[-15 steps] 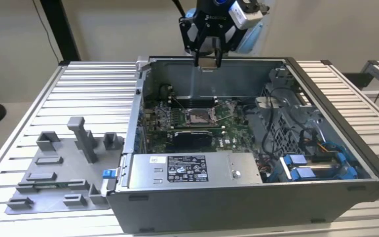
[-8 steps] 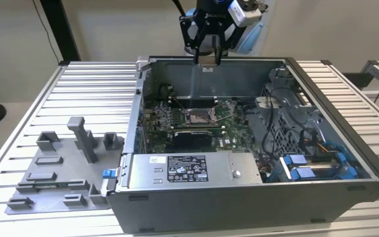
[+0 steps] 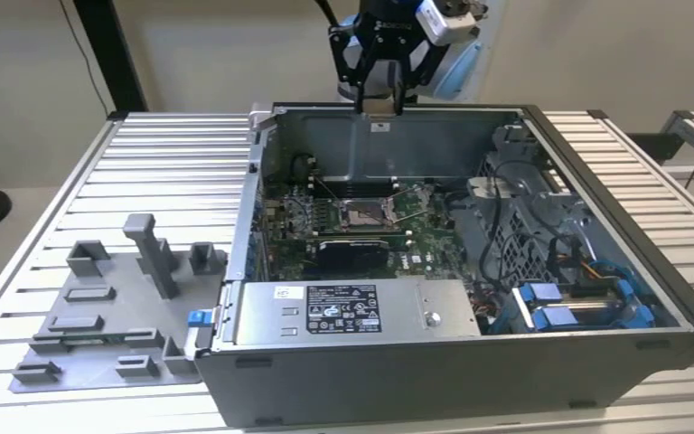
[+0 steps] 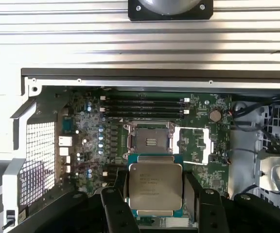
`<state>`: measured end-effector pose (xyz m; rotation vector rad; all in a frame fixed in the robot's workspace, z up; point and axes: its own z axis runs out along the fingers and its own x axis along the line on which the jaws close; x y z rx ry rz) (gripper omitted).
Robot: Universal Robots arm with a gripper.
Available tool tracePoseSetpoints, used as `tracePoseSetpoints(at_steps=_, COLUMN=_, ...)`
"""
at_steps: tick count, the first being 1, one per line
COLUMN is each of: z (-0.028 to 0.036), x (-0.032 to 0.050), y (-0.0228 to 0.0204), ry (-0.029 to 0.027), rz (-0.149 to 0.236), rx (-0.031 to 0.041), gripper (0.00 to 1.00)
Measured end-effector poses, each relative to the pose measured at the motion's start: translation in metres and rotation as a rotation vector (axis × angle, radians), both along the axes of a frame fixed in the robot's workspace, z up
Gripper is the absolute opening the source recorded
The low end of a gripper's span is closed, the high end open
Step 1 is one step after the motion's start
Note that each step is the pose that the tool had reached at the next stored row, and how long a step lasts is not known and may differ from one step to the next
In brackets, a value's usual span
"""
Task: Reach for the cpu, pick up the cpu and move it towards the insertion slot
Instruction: 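Pick up the cpu and move it towards the insertion slot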
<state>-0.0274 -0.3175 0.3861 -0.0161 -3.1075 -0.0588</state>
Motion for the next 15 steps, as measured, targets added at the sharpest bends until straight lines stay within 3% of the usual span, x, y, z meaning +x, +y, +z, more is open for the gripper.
tracePoseSetpoints(at_steps=2, z=0.0, x=0.0, y=0.005, ry=0.0001, rz=0.0, rx=-0.0002, gripper=0.0)
tracePoseSetpoints(at_steps=4, z=-0.0001, x=0.0, y=0.0067, ry=0.0001, rz=0.0, rx=-0.0002, gripper=0.0)
tracePoseSetpoints(at_steps=15, z=-0.0001, x=0.0, y=0.0074, ry=0.0001, rz=0.0, rx=-0.0001, gripper=0.0)
